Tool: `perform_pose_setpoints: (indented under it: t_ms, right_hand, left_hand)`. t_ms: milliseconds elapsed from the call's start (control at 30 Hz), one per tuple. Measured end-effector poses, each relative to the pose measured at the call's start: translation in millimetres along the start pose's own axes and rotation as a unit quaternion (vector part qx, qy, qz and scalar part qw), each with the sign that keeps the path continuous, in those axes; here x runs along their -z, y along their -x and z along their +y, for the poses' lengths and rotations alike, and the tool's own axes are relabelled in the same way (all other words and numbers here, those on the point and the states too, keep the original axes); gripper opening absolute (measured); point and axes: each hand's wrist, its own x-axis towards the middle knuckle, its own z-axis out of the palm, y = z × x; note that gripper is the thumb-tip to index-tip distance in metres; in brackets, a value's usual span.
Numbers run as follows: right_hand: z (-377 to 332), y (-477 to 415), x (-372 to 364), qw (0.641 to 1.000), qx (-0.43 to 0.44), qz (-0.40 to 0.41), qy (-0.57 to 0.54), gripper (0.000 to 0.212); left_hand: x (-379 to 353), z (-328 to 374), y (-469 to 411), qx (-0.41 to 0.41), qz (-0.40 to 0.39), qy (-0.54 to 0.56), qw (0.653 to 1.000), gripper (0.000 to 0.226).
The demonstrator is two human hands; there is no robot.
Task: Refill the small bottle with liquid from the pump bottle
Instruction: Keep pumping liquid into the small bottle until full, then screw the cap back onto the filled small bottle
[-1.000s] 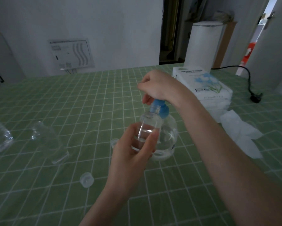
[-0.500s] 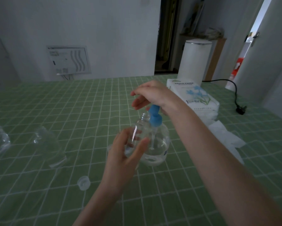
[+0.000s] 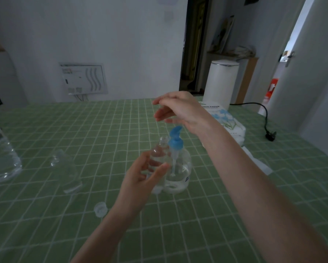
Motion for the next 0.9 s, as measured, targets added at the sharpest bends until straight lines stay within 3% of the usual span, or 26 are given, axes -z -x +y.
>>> perform_pose_setpoints:
  t_ms: [200, 333, 600, 800, 900]
  right_hand:
    - [-10, 36, -9, 0.992, 0.122, 0.02, 0.01, 0.02]
    - [-10, 70, -25, 0.988, 0.151, -0.032, 0.0, 0.019]
    - [48, 109, -84, 0.987, 0.067, -0.146, 0.026, 0.014]
    - [90, 102, -133, 0.968, 0.025, -0.157, 0.192, 0.052]
    - [96, 95, -149, 0.96, 0.028, -0.148, 0.236, 0.06]
  left_hand:
    - [21, 12, 35, -0.004, 0.022, 0.018, 1.0, 0.033]
    - [40, 13, 70, 0.007, 0.059, 0.006, 0.998, 0.038]
    - [78, 0, 126, 0.051, 0.149, -0.006, 0.987, 0.03]
    - [90, -2, 132, 0.071, 0.178, -0.019, 0.981, 0.025]
    - [93, -4, 132, 0.084, 0.184, -0.016, 0.979, 0.024]
